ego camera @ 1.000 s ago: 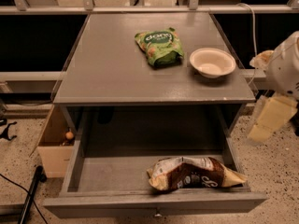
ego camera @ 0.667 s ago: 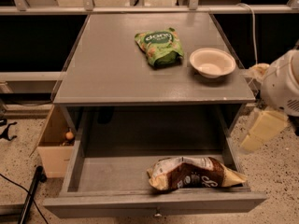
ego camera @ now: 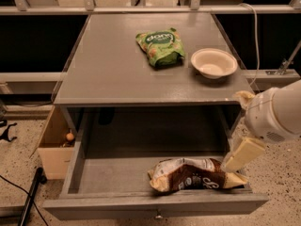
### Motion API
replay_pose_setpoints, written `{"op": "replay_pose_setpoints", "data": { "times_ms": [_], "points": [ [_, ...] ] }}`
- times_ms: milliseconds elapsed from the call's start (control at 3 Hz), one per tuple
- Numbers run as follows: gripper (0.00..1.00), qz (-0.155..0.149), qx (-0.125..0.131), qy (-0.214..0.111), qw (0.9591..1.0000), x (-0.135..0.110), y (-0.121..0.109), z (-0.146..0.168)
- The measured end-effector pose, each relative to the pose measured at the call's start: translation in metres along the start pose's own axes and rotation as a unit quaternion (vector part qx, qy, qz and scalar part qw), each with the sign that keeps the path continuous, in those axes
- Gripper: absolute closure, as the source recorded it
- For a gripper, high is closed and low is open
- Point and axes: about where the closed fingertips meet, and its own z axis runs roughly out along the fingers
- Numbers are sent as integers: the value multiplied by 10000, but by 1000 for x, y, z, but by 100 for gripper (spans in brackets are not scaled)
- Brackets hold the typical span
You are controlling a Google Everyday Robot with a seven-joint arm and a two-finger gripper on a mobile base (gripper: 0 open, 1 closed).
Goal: Pick brown chip bag from top drawer and place on counter
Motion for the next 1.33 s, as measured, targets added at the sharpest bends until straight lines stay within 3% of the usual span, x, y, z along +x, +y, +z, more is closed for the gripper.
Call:
{"op": "replay_pose_setpoints", "data": {
  "times_ms": [667,1000,1333],
  "points": [
    [0,-138,31,-12,9999,-5,0,-4],
    [0,-270,-13,-143,9995,-8,9,2],
    [6,-370,-196,-335,9986,-9,32,26]
  ]
}}
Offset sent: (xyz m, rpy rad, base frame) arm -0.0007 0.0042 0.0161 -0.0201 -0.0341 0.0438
